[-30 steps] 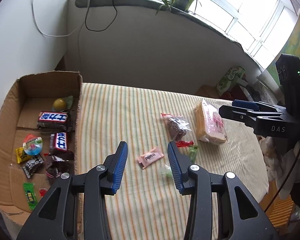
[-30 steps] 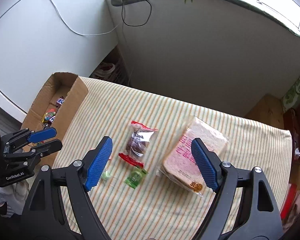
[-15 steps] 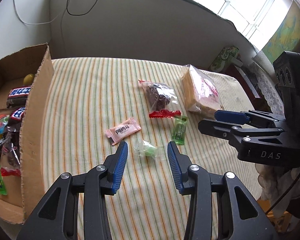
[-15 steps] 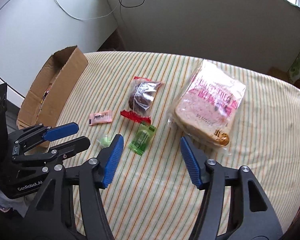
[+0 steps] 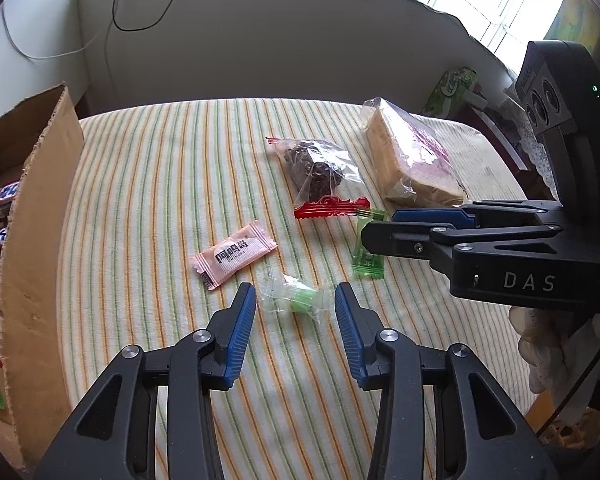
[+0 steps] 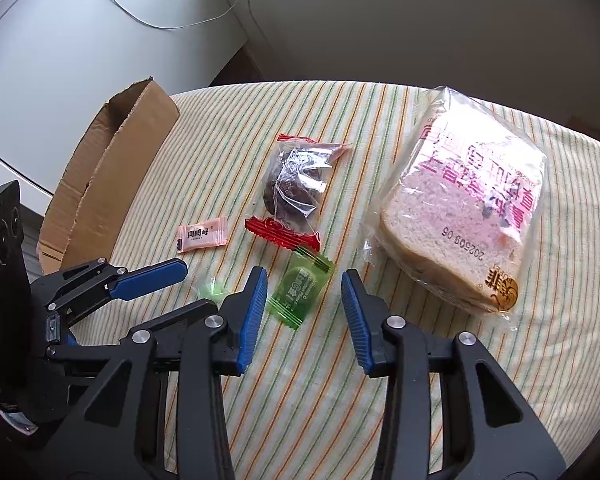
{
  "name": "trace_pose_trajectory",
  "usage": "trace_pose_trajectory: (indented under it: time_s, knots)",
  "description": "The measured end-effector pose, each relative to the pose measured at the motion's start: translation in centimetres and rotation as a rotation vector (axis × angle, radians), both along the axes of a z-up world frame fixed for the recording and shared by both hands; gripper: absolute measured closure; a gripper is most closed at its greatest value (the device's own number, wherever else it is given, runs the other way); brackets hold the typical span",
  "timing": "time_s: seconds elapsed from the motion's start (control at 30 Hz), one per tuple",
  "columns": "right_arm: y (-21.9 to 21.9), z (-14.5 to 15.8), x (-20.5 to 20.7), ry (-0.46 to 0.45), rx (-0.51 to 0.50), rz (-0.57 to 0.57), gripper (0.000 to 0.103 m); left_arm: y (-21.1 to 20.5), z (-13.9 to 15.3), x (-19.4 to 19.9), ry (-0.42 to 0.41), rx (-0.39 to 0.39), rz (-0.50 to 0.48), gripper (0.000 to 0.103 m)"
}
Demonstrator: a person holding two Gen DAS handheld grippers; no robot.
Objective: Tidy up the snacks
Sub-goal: 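Grasp the clear bag with green candy with the left tool while the right tool grasps the green packet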
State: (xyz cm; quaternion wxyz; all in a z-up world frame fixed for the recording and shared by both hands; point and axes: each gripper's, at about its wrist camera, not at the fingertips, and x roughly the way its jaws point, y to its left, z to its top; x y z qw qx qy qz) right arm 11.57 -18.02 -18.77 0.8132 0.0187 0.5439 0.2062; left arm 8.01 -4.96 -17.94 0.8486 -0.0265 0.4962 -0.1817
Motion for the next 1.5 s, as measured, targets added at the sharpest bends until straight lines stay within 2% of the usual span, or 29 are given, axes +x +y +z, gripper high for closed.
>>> trace_pose_trajectory:
  time_s: [0.1, 0.17, 0.27, 0.43, 0.47, 0.6, 0.93, 1.27, 1.5]
  knots:
    - [0.8, -0.6, 0.4, 0.006, -0.011, 0.018, 0.065, -0.2, -0.2, 0.0, -0.012, 0.018, -0.013, 0.064]
    - [1.3, -0.9, 0.5, 0.010, -0.013, 0.026, 0.066, -0.4, -0.5, 0.0, -0.013, 0.022, -0.022, 0.070]
    - [1.9, -1.1, 0.5, -0.004, -0.032, 0.042, 0.067, -0.7, -0.7, -0.3, -0.028, 0.036, -0.036, 0.070]
    - [2.0, -1.1, 0.4, -0.013, -0.050, 0.057, 0.082, -1.4, -0.7, -0.2, -0.049, 0.035, -0.031, 0.075]
    - [1.9, -1.1, 0.2, -0.017, -0.053, 0.060, 0.082, -1.1, -0.7, -0.5, -0.052, 0.034, -0.035, 0.079]
    - [1.8, -1.0, -0.3, -0.025, -0.059, 0.068, 0.083, -1.4, -0.8, -0.8, -0.061, 0.042, -0.046, 0.079]
    - [0.4, 0.3, -0.9, -0.032, -0.029, 0.036, 0.083, 0.1, 0.7, -0.6, -0.069, -0.001, -0.006, 0.079]
    - [0.8, 3.5, -1.2, -0.084, -0.025, 0.050, 0.083, 1.9, 3.1, -0.7, -0.108, -0.026, 0.044, 0.079]
    - [2.7, 5.6, -0.8, -0.117, -0.019, 0.083, 0.083, 3.6, 4.7, -1.4, -0.140, -0.034, 0.088, 0.079]
